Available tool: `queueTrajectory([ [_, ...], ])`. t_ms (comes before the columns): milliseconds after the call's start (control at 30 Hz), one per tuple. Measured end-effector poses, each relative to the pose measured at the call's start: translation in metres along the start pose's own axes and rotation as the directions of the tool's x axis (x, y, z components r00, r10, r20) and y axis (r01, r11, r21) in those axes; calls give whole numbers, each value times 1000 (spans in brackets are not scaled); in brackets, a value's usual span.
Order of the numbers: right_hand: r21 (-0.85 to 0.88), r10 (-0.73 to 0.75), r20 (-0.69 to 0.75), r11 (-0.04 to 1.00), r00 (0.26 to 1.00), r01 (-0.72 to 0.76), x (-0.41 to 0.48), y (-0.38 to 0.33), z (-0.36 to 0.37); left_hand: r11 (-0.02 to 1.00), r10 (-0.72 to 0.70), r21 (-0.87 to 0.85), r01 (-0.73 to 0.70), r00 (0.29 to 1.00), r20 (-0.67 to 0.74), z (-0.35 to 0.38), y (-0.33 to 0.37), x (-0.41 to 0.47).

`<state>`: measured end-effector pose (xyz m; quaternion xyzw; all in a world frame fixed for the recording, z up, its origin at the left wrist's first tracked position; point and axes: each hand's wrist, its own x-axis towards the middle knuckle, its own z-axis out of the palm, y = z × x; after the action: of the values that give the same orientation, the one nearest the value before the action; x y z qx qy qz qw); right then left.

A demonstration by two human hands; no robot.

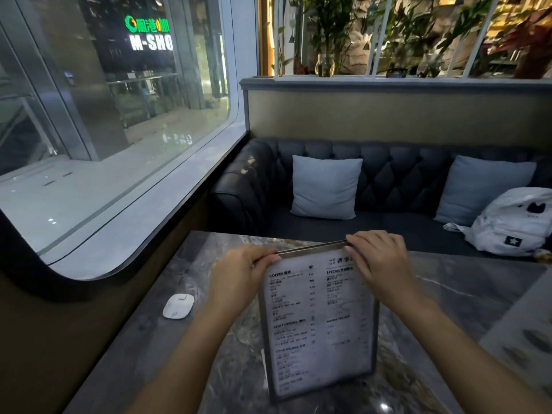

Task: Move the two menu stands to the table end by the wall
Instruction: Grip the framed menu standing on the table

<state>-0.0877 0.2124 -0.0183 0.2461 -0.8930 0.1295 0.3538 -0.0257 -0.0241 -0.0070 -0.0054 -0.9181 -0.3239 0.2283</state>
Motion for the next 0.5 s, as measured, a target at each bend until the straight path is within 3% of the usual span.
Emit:
queueTrajectory([
  [200,-40,-40,-113,999,993,35,-6,4,-4,1000,19,10,-20,999,37,4,-1,17],
  [500,-38,2,-100,999,995,-6,-12,3,-12,996,39,-78,-31,994,101,12,-5,32],
])
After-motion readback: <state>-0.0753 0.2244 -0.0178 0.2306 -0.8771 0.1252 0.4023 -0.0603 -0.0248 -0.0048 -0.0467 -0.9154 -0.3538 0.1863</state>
